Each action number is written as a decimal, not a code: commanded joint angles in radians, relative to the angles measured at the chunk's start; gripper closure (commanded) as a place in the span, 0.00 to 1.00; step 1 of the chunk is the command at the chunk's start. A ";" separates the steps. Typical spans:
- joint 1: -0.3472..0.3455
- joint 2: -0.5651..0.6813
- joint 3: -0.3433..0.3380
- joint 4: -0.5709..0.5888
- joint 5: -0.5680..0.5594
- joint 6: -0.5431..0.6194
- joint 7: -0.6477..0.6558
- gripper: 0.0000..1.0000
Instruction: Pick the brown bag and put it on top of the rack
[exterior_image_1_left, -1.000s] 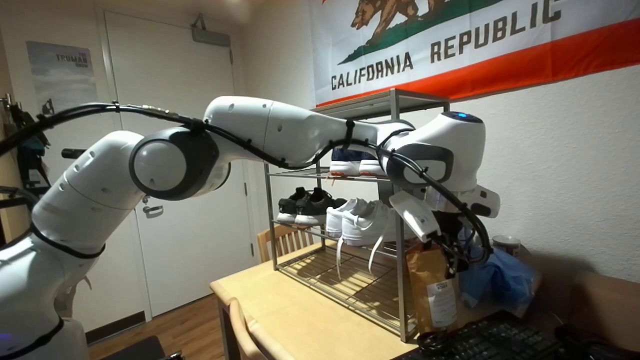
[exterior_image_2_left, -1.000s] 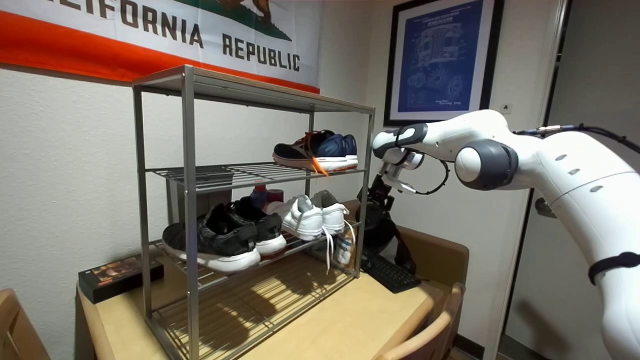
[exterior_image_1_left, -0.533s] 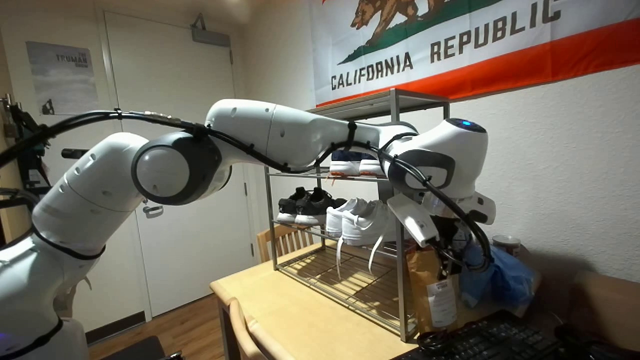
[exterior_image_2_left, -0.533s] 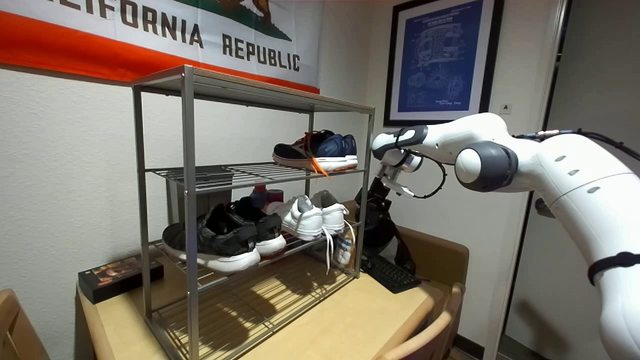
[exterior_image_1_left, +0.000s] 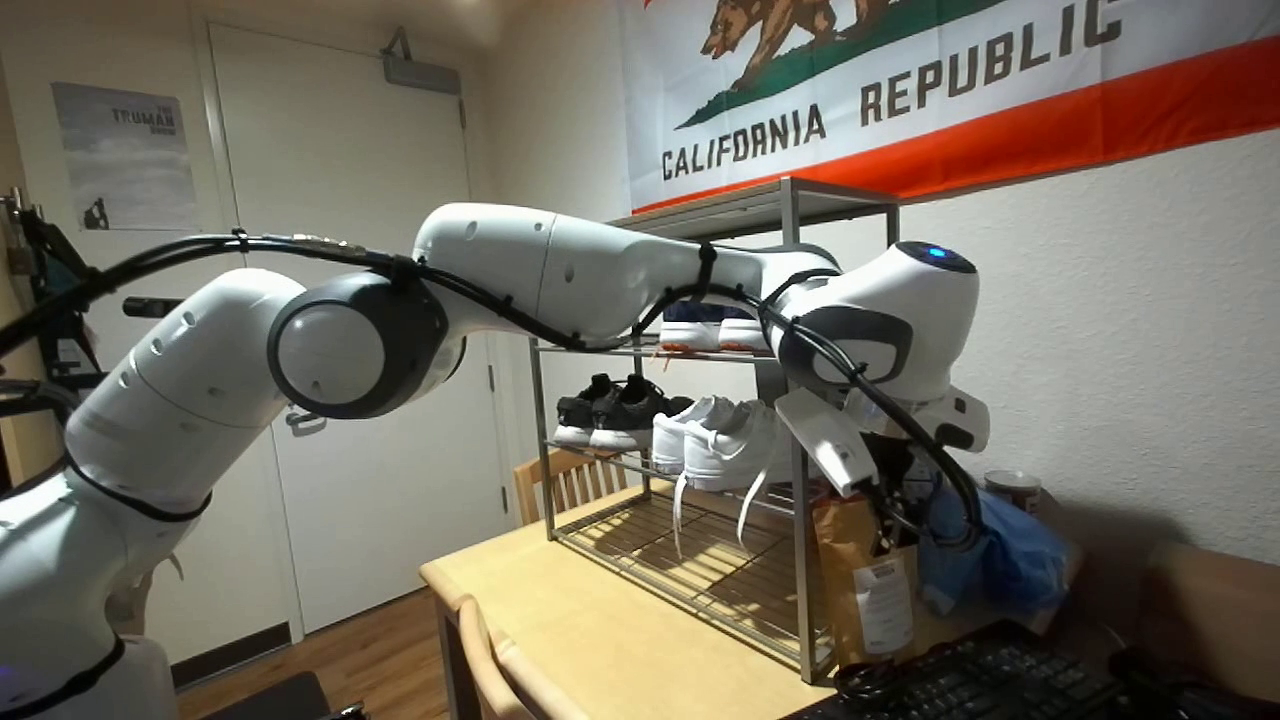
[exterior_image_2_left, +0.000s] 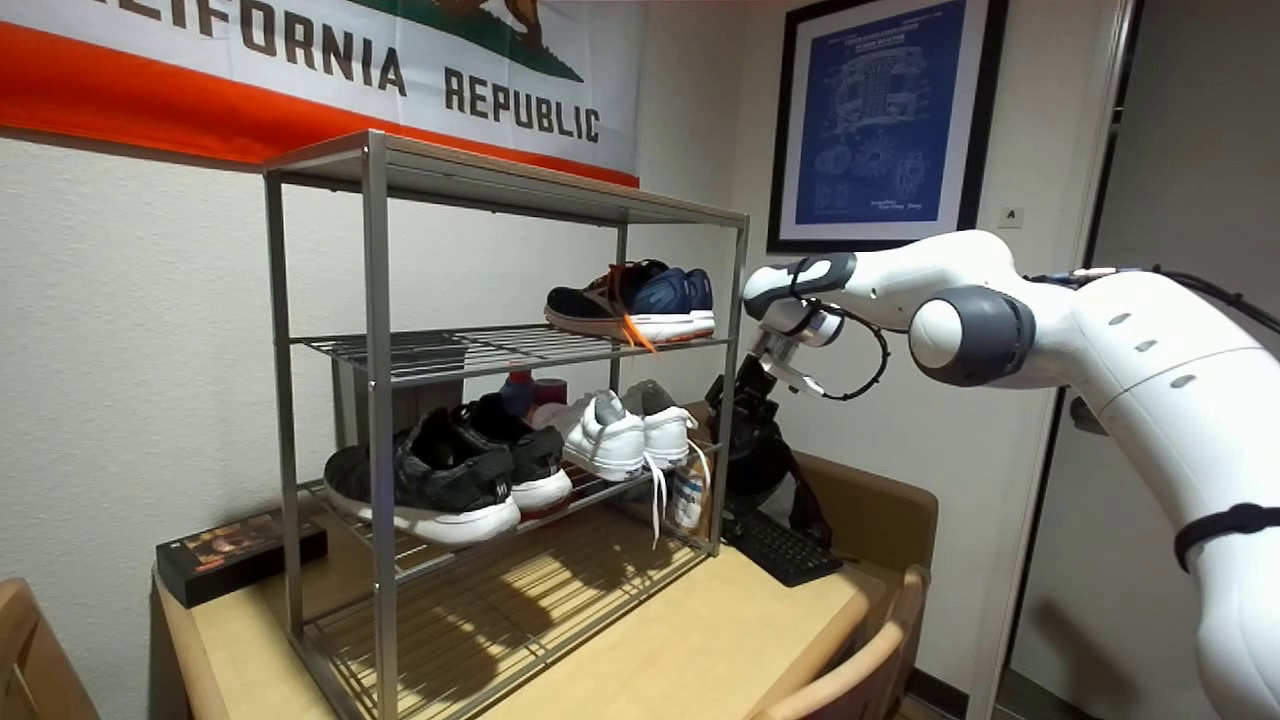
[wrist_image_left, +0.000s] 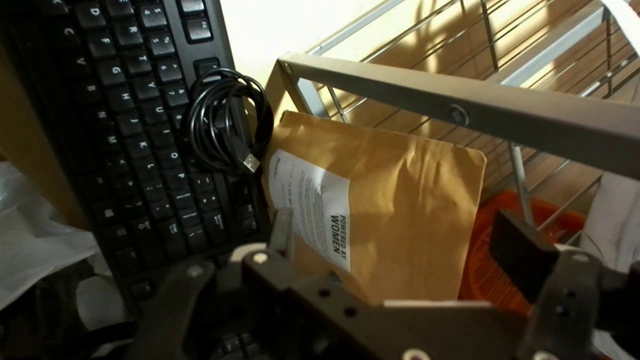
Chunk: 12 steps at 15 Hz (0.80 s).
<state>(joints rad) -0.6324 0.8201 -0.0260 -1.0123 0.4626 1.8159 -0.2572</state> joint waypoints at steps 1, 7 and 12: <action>0.000 0.000 0.001 0.001 0.000 0.000 0.000 0.00; -0.016 -0.003 0.005 0.009 0.014 0.011 -0.005 0.00; -0.038 0.008 0.025 0.033 0.048 0.016 -0.023 0.00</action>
<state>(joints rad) -0.6506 0.8212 -0.0222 -0.9992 0.4760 1.8266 -0.2572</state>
